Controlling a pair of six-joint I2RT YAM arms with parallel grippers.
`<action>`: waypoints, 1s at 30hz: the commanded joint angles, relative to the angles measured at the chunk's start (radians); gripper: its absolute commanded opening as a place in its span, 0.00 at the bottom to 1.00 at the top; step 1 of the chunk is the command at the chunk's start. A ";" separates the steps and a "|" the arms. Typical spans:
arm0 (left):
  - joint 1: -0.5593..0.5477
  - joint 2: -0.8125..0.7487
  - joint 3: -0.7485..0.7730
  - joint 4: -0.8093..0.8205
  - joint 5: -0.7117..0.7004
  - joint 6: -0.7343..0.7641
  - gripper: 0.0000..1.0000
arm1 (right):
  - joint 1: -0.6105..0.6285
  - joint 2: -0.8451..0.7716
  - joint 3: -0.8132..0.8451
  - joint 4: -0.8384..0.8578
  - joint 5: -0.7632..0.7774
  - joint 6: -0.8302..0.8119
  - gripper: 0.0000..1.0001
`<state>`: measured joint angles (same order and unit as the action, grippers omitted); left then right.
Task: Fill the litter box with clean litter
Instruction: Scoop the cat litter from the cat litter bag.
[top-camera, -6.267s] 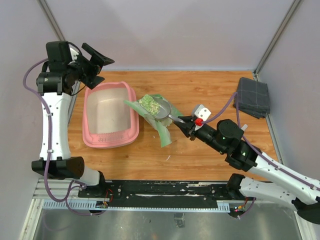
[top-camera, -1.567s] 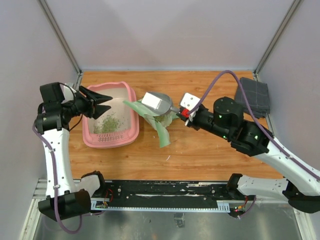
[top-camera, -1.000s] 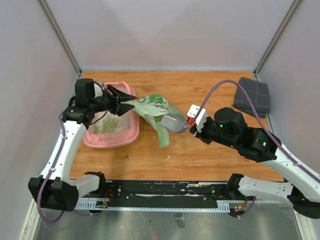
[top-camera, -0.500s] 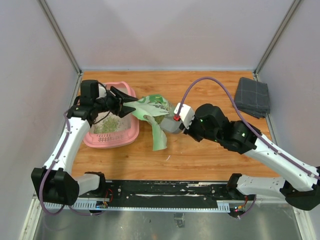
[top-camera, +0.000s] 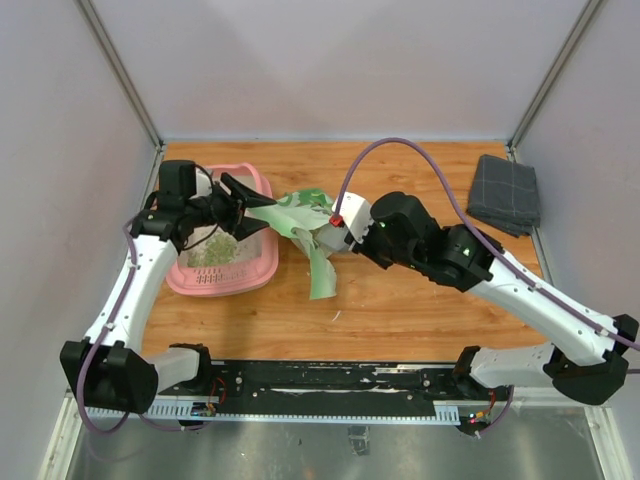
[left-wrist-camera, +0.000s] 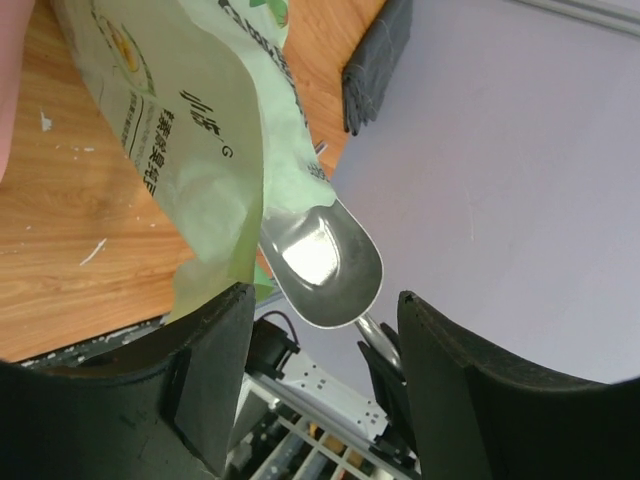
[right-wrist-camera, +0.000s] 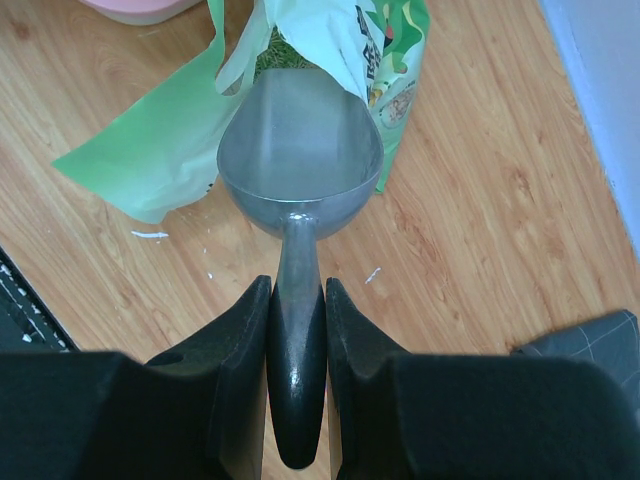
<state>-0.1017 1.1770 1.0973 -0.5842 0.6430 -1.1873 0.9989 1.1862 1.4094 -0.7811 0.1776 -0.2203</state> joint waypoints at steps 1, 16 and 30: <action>-0.007 -0.017 0.057 -0.077 -0.009 0.072 0.64 | -0.006 0.050 0.056 -0.003 0.060 -0.040 0.01; -0.007 0.031 0.059 -0.059 -0.053 0.124 0.59 | 0.083 0.179 0.121 0.021 0.112 -0.024 0.01; -0.007 0.072 0.071 -0.037 -0.065 0.149 0.06 | 0.129 0.396 0.294 -0.116 0.214 -0.003 0.01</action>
<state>-0.1017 1.2652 1.1629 -0.6441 0.5770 -1.0569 1.1110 1.5349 1.6260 -0.8211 0.3458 -0.2470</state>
